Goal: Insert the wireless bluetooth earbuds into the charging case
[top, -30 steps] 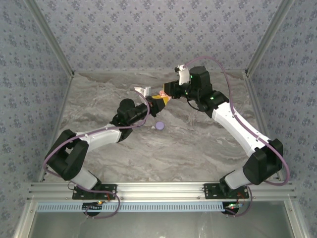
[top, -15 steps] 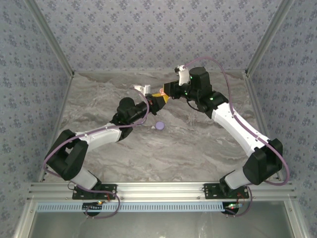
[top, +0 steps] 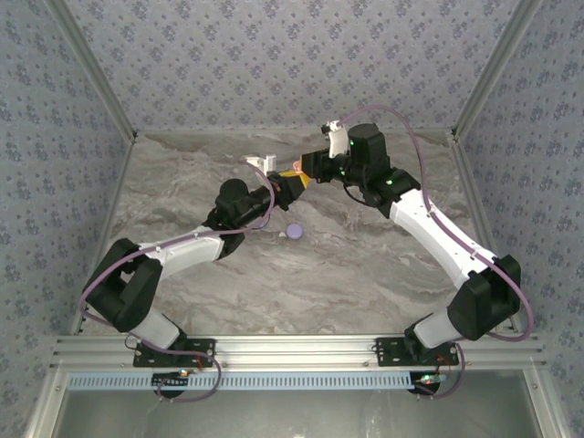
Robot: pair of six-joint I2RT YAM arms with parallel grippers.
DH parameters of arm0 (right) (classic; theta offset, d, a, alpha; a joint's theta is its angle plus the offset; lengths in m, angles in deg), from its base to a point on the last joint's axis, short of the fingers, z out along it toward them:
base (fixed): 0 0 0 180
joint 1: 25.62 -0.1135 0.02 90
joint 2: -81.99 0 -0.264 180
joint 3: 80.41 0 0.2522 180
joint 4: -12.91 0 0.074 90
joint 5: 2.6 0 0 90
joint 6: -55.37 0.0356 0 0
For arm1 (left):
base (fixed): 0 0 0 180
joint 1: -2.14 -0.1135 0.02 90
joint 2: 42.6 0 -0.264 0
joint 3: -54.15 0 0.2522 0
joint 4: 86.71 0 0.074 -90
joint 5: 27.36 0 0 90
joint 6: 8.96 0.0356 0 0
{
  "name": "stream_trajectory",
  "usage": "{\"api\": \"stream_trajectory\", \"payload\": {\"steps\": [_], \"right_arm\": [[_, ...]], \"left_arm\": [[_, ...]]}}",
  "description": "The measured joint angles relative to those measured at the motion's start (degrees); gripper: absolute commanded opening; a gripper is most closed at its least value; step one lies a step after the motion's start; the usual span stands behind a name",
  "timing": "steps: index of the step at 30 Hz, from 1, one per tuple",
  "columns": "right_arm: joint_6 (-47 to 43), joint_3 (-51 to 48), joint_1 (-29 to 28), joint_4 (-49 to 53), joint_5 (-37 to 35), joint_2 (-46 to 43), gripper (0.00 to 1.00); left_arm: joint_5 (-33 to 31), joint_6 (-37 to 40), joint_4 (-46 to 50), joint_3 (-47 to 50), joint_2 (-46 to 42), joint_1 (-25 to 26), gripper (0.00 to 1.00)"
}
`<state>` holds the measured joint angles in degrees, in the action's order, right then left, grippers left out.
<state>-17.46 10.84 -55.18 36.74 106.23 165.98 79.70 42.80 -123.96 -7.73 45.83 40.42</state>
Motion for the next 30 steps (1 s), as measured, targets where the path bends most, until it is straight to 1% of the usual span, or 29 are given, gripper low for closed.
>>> {"api": "stream_trajectory", "payload": {"steps": [18,22,30], "right_arm": [[0.00,-0.11,-0.11,1.27,0.02,-1.11,0.23],[0.00,-0.11,-0.09,1.38,0.02,-1.14,0.24],[-0.02,-0.11,-0.09,2.38,0.22,-1.20,0.30]], "left_arm": [[-0.42,0.02,0.22,-0.61,0.11,0.00,0.07],[-0.39,0.13,0.44,-0.87,0.20,-0.02,0.07],[-0.17,0.87,1.51,-1.62,0.20,-0.02,0.07]]}}
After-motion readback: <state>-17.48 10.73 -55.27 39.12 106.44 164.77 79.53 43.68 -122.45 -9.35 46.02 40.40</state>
